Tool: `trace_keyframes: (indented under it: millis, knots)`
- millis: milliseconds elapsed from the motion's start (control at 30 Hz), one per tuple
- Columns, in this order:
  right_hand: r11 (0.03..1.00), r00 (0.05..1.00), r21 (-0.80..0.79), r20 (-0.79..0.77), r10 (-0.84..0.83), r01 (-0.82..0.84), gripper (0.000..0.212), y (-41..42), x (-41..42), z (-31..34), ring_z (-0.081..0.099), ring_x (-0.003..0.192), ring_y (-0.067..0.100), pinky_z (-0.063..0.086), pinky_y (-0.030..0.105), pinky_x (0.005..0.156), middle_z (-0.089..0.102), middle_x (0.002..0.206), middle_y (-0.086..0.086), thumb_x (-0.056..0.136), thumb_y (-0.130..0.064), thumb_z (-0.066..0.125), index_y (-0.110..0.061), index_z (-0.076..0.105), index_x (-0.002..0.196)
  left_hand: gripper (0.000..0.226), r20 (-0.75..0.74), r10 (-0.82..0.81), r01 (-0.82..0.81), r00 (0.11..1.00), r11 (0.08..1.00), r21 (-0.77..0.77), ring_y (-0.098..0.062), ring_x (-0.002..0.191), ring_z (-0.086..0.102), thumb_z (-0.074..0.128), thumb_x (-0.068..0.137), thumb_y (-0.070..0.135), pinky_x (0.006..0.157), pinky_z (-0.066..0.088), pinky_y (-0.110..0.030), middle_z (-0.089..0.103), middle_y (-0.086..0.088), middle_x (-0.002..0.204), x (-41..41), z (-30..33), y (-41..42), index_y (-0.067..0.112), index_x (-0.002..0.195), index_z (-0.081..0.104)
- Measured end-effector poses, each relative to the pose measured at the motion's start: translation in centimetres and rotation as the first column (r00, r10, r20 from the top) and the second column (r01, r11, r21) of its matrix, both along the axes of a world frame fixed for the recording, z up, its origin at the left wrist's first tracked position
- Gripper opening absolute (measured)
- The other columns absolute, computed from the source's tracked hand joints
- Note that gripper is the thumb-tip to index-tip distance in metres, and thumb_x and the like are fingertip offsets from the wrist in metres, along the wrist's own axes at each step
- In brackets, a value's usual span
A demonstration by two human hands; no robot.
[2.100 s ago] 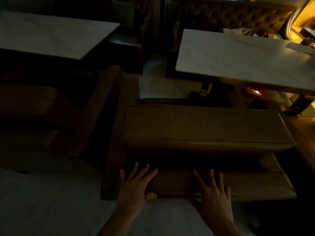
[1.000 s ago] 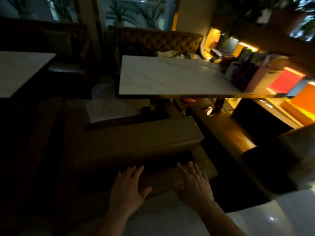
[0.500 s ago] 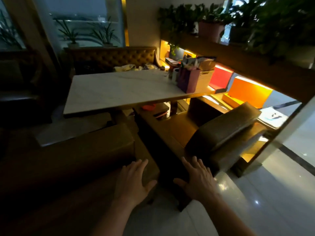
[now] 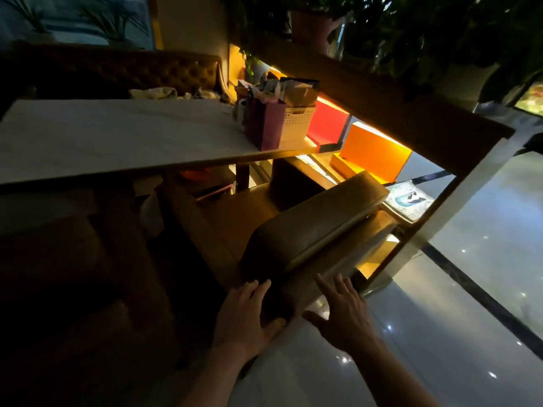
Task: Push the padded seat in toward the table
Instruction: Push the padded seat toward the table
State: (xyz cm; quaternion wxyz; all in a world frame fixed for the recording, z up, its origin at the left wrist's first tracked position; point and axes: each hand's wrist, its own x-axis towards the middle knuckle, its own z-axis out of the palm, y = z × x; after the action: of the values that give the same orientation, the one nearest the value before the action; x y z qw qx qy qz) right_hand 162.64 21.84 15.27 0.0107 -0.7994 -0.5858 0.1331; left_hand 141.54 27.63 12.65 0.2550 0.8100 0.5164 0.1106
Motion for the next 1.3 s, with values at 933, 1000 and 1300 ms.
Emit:
trace_keyframes:
  millis: [933, 1000, 1300]
  knots:
    - [0.860, 0.873, -0.178, 0.009, 0.487, -0.478, 0.128, 20.9, 32.1, -12.3, -0.025, 0.147, 0.034, 0.002, 0.057, 0.121, -0.029, 0.161, 0.008, 0.065, -0.088, 0.057, -0.043, -0.031, 0.145, 0.089, -0.216, 0.408, -0.416, 0.887, 0.909, 0.008, -0.012, 0.143, 0.015, 0.059, 0.086, 0.052, 0.117, 0.015, -0.034, 0.011, 0.017, 0.159, 28.0, -10.8, 6.7, 0.044, 0.151, 0.000]
    - [0.851, 0.862, -0.164, 0.008, 0.507, -0.499, 0.129, 21.2, 32.1, -13.2, -0.025, 0.147, 0.037, 0.001, 0.058, 0.121, -0.026, 0.162, 0.012, 0.064, -0.090, 0.055, -0.042, -0.031, 0.147, 0.088, -0.230, 0.424, -0.434, 0.876, 0.901, 0.009, -0.011, 0.141, 0.016, 0.061, 0.086, 0.051, 0.115, 0.019, -0.034, 0.012, 0.019, 0.157, 28.2, -10.9, 6.8, 0.044, 0.152, 0.003]
    - [0.841, 0.838, -0.039, 0.072, 0.541, -0.539, 0.117, 20.0, 32.6, -14.1, 0.000, 0.152, 0.040, 0.012, 0.058, 0.122, 0.000, 0.166, 0.016, 0.069, -0.090, 0.048, -0.035, -0.005, 0.157, 0.078, -0.290, 0.424, -0.447, 0.858, 0.895, -0.015, -0.011, 0.144, 0.012, 0.059, 0.091, 0.047, 0.106, 0.041, -0.038, 0.018, 0.020, 0.156, 28.8, -10.3, 6.8, 0.044, 0.152, 0.011]
